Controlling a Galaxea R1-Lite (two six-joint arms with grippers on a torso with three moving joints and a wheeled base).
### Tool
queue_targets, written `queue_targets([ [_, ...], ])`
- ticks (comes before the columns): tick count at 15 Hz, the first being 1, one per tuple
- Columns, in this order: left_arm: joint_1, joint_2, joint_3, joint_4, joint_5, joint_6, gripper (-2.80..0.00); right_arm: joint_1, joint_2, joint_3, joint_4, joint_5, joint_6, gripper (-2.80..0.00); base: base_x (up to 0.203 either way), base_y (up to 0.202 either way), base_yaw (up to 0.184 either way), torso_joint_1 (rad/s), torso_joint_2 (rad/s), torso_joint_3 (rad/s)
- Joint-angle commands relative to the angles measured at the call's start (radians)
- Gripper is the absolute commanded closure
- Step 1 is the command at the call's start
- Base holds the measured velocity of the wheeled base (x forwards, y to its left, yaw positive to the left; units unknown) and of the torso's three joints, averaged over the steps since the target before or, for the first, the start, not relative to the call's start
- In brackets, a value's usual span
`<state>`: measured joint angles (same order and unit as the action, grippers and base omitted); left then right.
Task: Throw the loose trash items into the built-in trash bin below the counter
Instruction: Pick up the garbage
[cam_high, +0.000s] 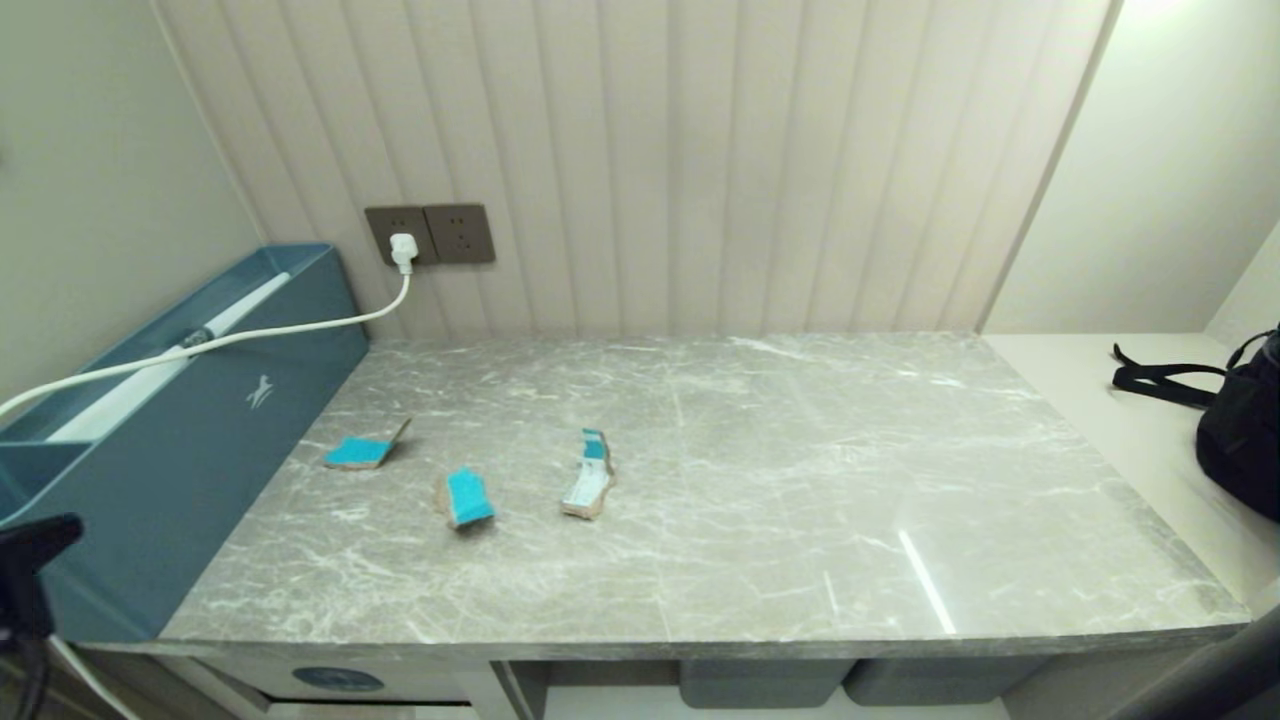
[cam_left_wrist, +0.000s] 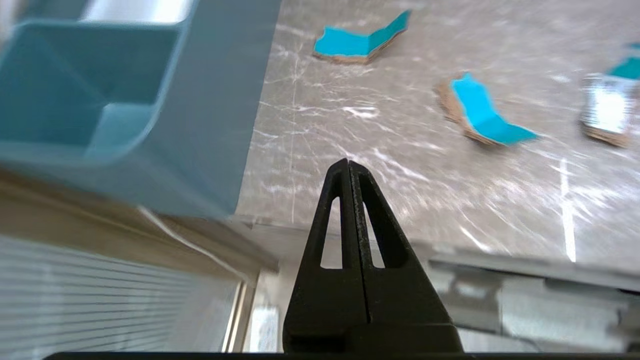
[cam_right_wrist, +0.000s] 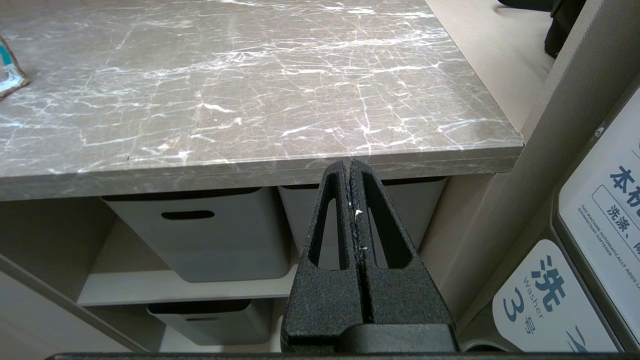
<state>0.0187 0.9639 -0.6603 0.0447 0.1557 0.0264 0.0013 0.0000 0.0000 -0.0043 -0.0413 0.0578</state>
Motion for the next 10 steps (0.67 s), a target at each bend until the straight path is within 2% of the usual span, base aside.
queue_targets([
  [1, 0.004, 0.272, -0.075, -0.009, 0.004, 0.002, 0.0, 0.0, 0.0, 0.002, 0.0, 0.0, 0.001, 0.0, 0.0, 0.0, 0.0, 0.0, 0.0, 0.0],
  [5, -0.004, 0.514, -0.203, 0.022, 0.009, 0.016, 0.0, 0.0, 0.0, 0.002, 0.0, 0.0, 0.001, 0.0, 0.0, 0.0, 0.0, 0.0, 0.0, 0.0],
  [8, -0.005, 0.63, -0.352, 0.043, 0.008, -0.025, 0.0, 0.0, 0.0, 0.002, 0.0, 0.0, 0.001, 0.0, 0.0, 0.0, 0.0, 0.0, 0.0, 0.0],
  [10, -0.011, 0.691, -0.41, 0.068, 0.006, -0.032, 0.0, 0.0, 0.0, 0.002, 0.0, 0.0, 0.001, 0.0, 0.0, 0.0, 0.0, 0.0, 0.0, 0.0],
])
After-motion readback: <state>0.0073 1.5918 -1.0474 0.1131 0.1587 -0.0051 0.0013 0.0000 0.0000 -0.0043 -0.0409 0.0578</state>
